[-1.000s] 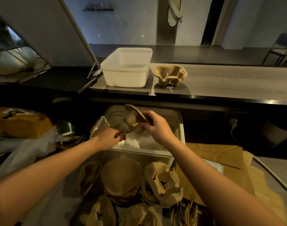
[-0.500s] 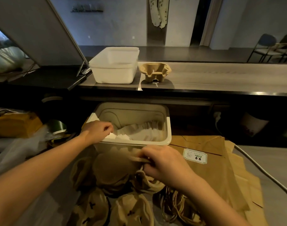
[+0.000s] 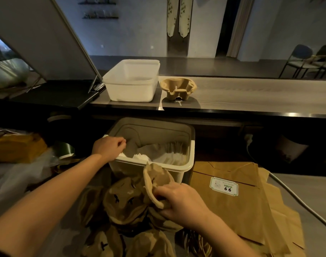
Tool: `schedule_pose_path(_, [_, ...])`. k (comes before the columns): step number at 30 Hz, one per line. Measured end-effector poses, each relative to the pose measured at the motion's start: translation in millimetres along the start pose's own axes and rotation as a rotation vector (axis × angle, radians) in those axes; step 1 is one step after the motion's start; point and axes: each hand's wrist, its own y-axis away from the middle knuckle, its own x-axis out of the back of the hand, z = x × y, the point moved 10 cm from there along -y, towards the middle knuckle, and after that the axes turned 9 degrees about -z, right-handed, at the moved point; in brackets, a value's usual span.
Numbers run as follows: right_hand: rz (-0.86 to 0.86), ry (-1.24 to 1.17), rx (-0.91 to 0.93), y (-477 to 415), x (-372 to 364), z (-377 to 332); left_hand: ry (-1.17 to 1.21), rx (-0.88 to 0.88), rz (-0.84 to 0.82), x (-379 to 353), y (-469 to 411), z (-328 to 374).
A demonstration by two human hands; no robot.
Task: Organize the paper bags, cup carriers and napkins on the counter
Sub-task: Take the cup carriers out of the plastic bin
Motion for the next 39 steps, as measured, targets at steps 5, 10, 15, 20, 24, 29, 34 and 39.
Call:
schedule_pose_path(5, [-0.153, 0.06, 0.004, -12.0, -2.6, -0.3, 0.017, -0.02, 0.017, 0.1, -12.2, -3.1])
schedule_pose_path(10, [-0.162, 0.054, -0.014, -14.2, 16.1, 1.2, -0.02, -0.09, -0.087, -8.5, -19.6, 3.1])
schedule_pose_path(15, [-0.155, -0.012, -0.06, -19.9, 25.3, 12.7, 0.053, -0.208, -0.426, -33.6, -32.0, 14.7])
schedule_pose_path(20, [-0.193, -0.015, -0.117, -22.7, 13.9, 32.0, 0.068, -0.27, -0.536, -46.9, -38.5, 23.1])
schedule_pose_path(24, [-0.196, -0.081, -0.178, -23.6, 15.3, 38.8, 0.059, -0.274, -0.533, -48.9, -39.9, 30.0])
schedule_pose_path(29, [-0.253, -0.151, -0.247, -19.3, 20.3, 45.0, 0.045, -0.263, -0.525, -50.4, -41.2, 29.7])
schedule_pose_path(34, [-0.202, -0.116, -0.258, -21.2, 30.0, 52.2, 0.02, -0.266, -0.518, -50.2, -41.1, 28.9])
schedule_pose_path(39, [-0.1, -0.003, -0.321, -21.3, 45.9, 67.6, 0.03, -0.254, -0.52, -47.9, -39.8, 31.4])
